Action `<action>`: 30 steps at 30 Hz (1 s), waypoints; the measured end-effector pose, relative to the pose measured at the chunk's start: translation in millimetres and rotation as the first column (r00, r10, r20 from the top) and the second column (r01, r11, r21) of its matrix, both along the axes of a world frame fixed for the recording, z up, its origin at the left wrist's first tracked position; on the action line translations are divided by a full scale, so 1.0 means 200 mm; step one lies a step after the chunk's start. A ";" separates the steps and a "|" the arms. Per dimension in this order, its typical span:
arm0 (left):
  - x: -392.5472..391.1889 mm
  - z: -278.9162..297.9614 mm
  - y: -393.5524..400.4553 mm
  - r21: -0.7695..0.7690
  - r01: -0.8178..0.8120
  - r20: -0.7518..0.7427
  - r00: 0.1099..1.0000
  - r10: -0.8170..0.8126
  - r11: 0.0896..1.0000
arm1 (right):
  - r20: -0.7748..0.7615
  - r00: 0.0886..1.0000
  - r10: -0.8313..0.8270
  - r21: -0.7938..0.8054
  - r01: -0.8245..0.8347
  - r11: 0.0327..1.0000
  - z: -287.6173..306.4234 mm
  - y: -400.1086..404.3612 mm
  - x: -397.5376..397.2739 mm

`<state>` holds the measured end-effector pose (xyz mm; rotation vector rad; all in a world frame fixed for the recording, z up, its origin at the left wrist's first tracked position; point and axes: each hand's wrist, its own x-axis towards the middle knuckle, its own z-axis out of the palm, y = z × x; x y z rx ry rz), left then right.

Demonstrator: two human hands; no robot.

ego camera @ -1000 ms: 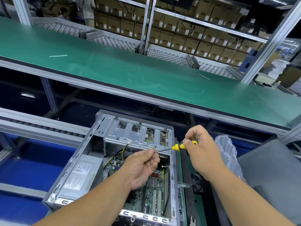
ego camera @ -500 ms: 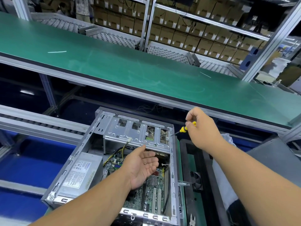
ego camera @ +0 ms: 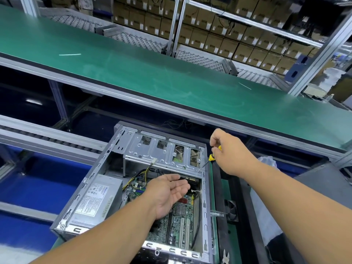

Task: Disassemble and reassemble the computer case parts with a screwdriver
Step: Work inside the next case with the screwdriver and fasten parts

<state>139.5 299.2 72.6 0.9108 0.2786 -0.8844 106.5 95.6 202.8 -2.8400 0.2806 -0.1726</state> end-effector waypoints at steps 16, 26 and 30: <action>-0.01 0.02 0.00 0.085 0.038 0.060 0.997 -0.044 0.996 | -0.061 0.996 0.067 -0.091 -0.072 0.993 0.03 0.06 0.05; 0.00 -0.01 -0.01 0.117 0.044 0.051 0.997 -0.050 0.992 | -0.087 0.993 0.077 -0.142 -0.089 0.986 0.03 0.07 0.07; 0.00 -0.03 -0.01 0.131 0.046 0.057 0.997 -0.054 0.990 | -0.065 0.998 -0.019 -0.203 0.006 0.979 0.02 0.06 0.10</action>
